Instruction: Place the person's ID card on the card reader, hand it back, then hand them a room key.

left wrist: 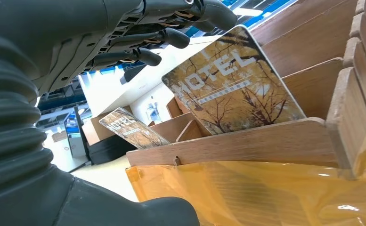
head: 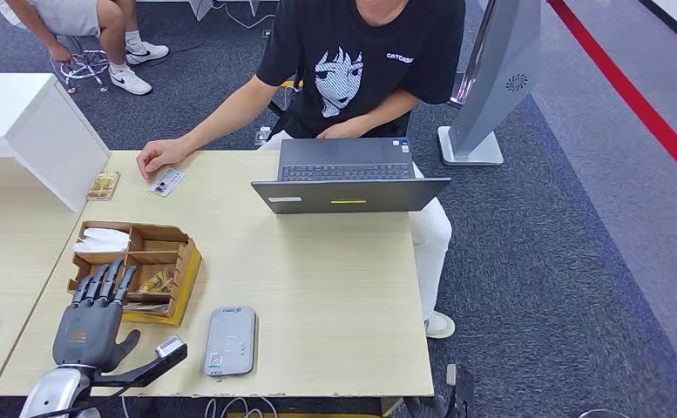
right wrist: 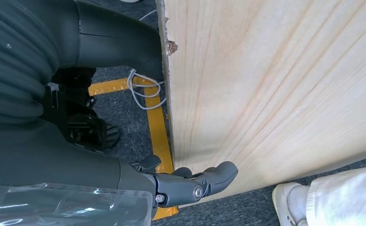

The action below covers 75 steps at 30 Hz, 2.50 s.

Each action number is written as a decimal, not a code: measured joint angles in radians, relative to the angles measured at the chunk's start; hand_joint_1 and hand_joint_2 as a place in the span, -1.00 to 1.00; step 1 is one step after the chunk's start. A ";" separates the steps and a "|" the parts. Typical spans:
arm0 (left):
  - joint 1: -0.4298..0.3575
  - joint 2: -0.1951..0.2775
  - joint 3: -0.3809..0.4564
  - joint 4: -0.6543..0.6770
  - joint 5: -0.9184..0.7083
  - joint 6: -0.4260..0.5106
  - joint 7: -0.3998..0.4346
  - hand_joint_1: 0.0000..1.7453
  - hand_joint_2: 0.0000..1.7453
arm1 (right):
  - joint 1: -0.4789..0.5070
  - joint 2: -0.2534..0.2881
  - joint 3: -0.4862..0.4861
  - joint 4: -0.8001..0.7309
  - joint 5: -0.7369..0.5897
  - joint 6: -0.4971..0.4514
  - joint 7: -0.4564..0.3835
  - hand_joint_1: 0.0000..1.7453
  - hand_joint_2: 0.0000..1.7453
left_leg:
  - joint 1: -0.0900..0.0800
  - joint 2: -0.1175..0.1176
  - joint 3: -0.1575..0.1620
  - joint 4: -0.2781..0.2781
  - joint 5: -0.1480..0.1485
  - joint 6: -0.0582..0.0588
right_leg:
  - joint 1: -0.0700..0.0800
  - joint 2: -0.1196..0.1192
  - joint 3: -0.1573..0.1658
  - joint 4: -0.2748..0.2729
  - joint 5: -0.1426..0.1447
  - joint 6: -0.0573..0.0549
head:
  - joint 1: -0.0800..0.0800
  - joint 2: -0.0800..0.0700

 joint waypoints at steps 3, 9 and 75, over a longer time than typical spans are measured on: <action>0.000 -0.002 0.000 0.000 0.000 0.001 0.000 -1.00 1.00 | 0.000 0.000 0.000 0.000 0.000 0.000 0.000 -1.00 1.00 | 0.000 0.000 0.000 0.000 0.000 0.000 | 0.000 0.000 0.000 0.000 0.000 0.000 | 0.000 0.000; 0.000 -0.006 0.000 0.000 0.000 0.002 0.000 -1.00 1.00 | 0.000 0.000 0.000 0.000 0.000 0.000 0.000 -1.00 1.00 | 0.000 0.000 0.000 0.000 0.000 0.000 | 0.000 0.000 0.000 0.000 0.000 0.000 | 0.000 0.000; 0.028 -0.011 -0.048 -0.081 0.000 -0.027 0.004 1.00 1.00 | 0.001 0.006 -0.001 -0.001 0.000 0.005 0.000 -1.00 1.00 | 0.000 0.000 0.000 0.000 0.000 0.000 | 0.000 0.000 0.000 0.000 0.000 0.000 | 0.000 0.000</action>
